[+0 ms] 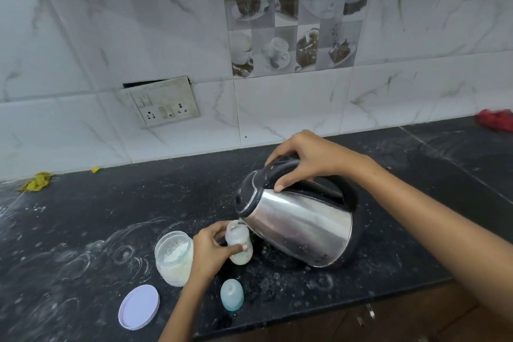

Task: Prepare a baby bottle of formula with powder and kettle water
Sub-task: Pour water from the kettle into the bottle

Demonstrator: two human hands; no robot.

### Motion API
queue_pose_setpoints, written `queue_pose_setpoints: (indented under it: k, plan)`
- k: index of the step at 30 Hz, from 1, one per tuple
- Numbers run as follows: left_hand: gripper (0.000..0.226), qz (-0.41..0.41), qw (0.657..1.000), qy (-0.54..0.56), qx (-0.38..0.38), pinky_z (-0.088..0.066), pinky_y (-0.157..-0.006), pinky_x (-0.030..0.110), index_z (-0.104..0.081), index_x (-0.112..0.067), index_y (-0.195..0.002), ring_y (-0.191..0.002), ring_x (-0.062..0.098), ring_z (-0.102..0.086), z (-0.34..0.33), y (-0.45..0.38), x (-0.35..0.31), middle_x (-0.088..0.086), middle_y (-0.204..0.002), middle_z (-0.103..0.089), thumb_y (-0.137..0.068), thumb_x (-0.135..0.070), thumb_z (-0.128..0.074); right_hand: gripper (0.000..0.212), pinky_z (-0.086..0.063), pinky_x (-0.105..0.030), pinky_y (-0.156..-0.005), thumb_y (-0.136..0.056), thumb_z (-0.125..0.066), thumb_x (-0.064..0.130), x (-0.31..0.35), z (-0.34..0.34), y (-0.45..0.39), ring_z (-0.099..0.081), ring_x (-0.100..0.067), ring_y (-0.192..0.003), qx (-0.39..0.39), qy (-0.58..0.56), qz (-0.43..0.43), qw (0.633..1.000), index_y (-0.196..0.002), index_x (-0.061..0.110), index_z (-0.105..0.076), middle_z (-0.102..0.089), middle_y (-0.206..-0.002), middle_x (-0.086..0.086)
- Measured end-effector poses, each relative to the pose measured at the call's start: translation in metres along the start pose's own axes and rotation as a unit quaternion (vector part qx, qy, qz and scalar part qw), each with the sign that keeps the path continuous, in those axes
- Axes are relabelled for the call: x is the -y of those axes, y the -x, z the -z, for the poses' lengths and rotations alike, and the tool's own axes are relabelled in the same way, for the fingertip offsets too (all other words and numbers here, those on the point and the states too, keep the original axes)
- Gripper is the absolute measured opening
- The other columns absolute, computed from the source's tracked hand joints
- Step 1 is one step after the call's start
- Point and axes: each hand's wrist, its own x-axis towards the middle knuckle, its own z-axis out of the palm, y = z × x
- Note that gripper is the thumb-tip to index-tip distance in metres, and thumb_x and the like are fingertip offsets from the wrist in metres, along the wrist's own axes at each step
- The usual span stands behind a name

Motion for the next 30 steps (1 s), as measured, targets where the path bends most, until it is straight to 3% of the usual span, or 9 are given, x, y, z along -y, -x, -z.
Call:
queue_pose_setpoints:
  k: [3, 8, 13, 16, 19, 24, 30]
  plan:
    - [0.051, 0.006, 0.999, 0.018, -0.035, -0.056, -0.077, 0.030, -0.072, -0.022, -0.096, -0.089, 0.011, -0.072, 0.000, 0.003, 0.005, -0.005, -0.092, -0.076, -0.049, -0.013, -0.092, 0.044, -0.056, -0.026, -0.073, -0.065, -0.089, 0.034, -0.025, -0.018, 0.040, -0.070, -0.002, -0.073, -0.115, -0.083, -0.031, 0.989, -0.105, 0.024, -0.075, -0.076, -0.086, 0.012]
    - [0.049, 0.013, 0.998, 0.001, -0.063, -0.054, -0.070, 0.013, -0.071, -0.022, -0.096, -0.086, 0.003, -0.070, -0.007, 0.005, 0.010, -0.008, -0.090, -0.075, -0.055, -0.004, -0.091, 0.045, -0.057, -0.039, -0.084, -0.061, -0.090, 0.030, -0.054, -0.076, 0.077, -0.072, -0.006, -0.084, -0.279, -0.180, -0.069, 0.941, -0.103, 0.025, -0.074, -0.076, -0.091, 0.009]
    - [0.050, 0.017, 0.998, -0.011, -0.066, -0.056, -0.075, 0.021, -0.070, -0.018, -0.099, -0.086, 0.001, -0.070, -0.011, 0.006, 0.014, -0.007, -0.093, -0.075, -0.055, -0.006, -0.091, 0.046, -0.058, -0.043, -0.085, -0.064, -0.089, 0.019, -0.063, -0.109, 0.093, -0.073, -0.014, -0.090, -0.383, -0.261, -0.085, 0.882, -0.107, 0.020, -0.073, -0.076, -0.097, 0.004]
    - [0.050, 0.016, 0.998, -0.011, -0.061, -0.055, -0.074, 0.015, -0.069, -0.017, -0.100, -0.087, -0.001, -0.069, -0.013, 0.007, 0.016, -0.008, -0.094, -0.074, -0.056, -0.003, -0.090, 0.045, -0.055, -0.026, -0.085, -0.066, -0.087, 0.012, -0.063, -0.122, 0.093, -0.072, -0.011, -0.093, -0.412, -0.275, -0.088, 0.864, -0.106, 0.025, -0.071, -0.076, -0.100, 0.008]
    - [0.050, 0.014, 0.998, -0.009, -0.059, -0.054, -0.078, 0.020, -0.069, -0.017, -0.100, -0.089, -0.002, -0.068, -0.013, 0.009, 0.017, -0.008, -0.095, -0.074, -0.056, -0.002, -0.090, 0.044, -0.052, -0.018, -0.083, -0.069, -0.085, 0.007, -0.069, -0.136, 0.094, -0.071, -0.008, -0.095, -0.435, -0.280, -0.094, 0.851, -0.109, 0.016, -0.070, -0.075, -0.102, 0.007]
    - [0.051, 0.009, 0.998, -0.016, -0.052, -0.054, -0.080, 0.026, -0.067, -0.024, -0.096, -0.092, 0.000, -0.068, -0.010, 0.013, 0.020, -0.008, -0.096, -0.074, -0.056, -0.002, -0.090, 0.046, -0.054, -0.028, -0.089, -0.074, -0.080, 0.014, -0.082, -0.156, 0.103, -0.068, -0.017, -0.104, -0.450, -0.303, -0.096, 0.835, -0.117, 0.008, -0.065, -0.072, -0.109, -0.001]
    - [0.051, 0.003, 0.998, -0.030, -0.046, -0.053, -0.081, 0.025, -0.067, -0.018, -0.100, -0.097, 0.010, -0.068, -0.012, 0.015, 0.026, -0.006, -0.099, -0.073, -0.057, -0.002, -0.089, 0.042, -0.051, -0.027, -0.092, -0.084, -0.073, 0.035, -0.077, -0.150, 0.105, -0.060, -0.011, -0.110, -0.414, -0.201, -0.123, 0.879, -0.122, 0.022, -0.060, -0.063, -0.117, 0.005]
